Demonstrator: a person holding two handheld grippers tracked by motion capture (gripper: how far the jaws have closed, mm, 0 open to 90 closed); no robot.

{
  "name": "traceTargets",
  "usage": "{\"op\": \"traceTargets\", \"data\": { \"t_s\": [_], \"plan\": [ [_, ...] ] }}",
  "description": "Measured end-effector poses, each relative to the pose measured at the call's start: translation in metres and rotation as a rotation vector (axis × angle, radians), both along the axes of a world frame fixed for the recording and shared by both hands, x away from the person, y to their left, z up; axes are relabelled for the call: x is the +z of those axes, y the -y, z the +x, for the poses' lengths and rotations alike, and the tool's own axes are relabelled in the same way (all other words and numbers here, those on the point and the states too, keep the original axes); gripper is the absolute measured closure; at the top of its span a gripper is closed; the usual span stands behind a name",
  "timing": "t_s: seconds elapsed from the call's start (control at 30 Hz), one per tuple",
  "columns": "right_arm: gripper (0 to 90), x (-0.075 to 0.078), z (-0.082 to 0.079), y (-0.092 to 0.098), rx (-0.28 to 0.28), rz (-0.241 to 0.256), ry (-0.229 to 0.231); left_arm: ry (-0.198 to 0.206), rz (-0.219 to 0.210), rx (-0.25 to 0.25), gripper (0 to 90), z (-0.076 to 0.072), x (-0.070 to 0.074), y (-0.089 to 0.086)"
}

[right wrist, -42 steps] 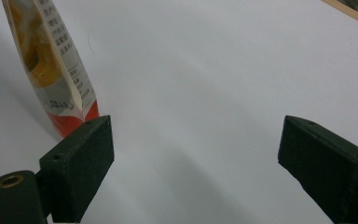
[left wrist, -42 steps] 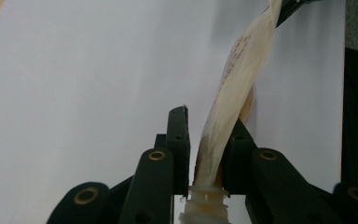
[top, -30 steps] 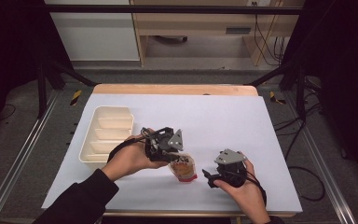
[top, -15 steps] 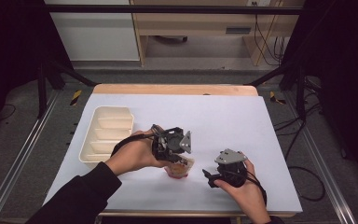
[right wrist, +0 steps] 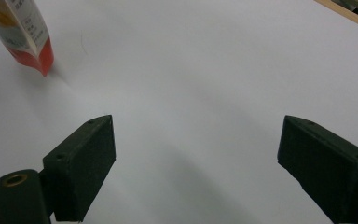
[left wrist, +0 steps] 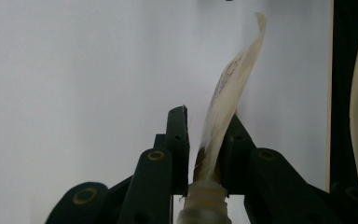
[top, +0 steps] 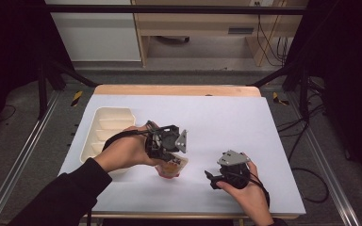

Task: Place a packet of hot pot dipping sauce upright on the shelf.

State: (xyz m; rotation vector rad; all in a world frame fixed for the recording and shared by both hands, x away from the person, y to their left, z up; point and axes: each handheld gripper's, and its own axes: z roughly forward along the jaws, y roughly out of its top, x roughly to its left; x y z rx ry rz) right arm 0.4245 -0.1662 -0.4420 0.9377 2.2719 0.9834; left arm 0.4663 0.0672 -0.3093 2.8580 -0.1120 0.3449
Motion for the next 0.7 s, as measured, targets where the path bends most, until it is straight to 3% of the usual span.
{"op": "traceTargets", "data": {
  "t_s": [0.6,0.7],
  "plan": [
    [11.6,-0.001,0.000,-0.001,0.003,-0.007,0.001,0.000,-0.003,0.031,76.6,0.007,0.009,-0.031],
    [11.6,-0.001,0.000,-0.002,0.007,-0.008,0.002,0.012,-0.010,0.039,76.6,0.009,0.016,-0.038]
  ]
}}
